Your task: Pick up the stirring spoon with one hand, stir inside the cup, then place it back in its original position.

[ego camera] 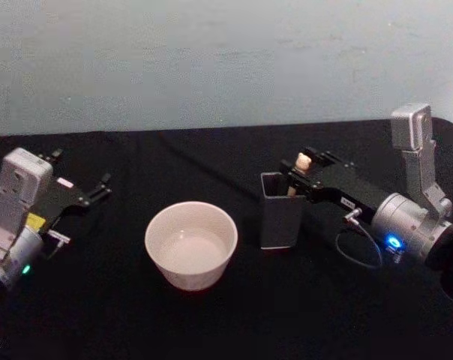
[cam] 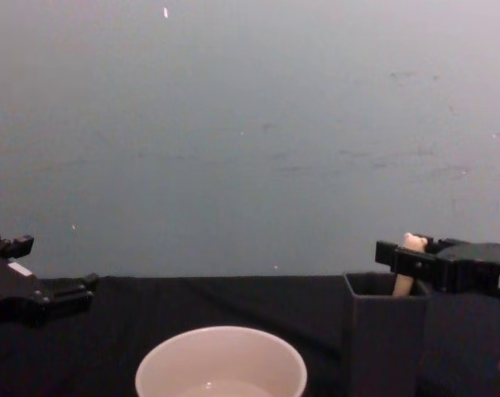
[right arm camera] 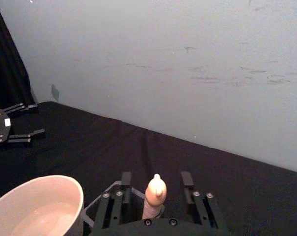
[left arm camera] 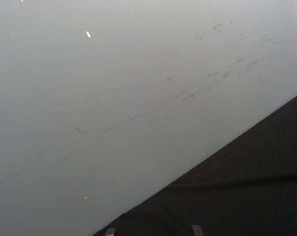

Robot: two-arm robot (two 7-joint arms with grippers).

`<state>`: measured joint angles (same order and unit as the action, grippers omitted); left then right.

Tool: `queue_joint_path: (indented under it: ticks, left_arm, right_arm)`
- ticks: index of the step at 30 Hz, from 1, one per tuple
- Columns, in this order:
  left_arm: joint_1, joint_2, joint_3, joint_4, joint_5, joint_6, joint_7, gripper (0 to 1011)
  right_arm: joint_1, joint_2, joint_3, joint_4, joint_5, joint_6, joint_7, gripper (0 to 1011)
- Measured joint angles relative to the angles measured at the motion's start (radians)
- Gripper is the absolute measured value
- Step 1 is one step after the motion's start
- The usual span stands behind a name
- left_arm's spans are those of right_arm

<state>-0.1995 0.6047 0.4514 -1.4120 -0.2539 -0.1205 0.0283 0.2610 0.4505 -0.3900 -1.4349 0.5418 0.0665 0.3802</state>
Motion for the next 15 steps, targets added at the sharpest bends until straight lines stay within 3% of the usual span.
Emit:
queue_joint_path:
  ticks: [6, 15]
  left_arm:
    - [0.000, 0.000, 0.000, 0.000, 0.000, 0.000, 0.000, 1001]
    - [0.000, 0.000, 0.000, 0.000, 0.000, 0.000, 0.000, 1002]
  right_arm:
    - [-0.001, 0.001, 0.000, -0.001, 0.001, -0.001, 0.000, 446]
    - [-0.001, 0.001, 0.000, -0.001, 0.002, -0.001, 0.000, 215]
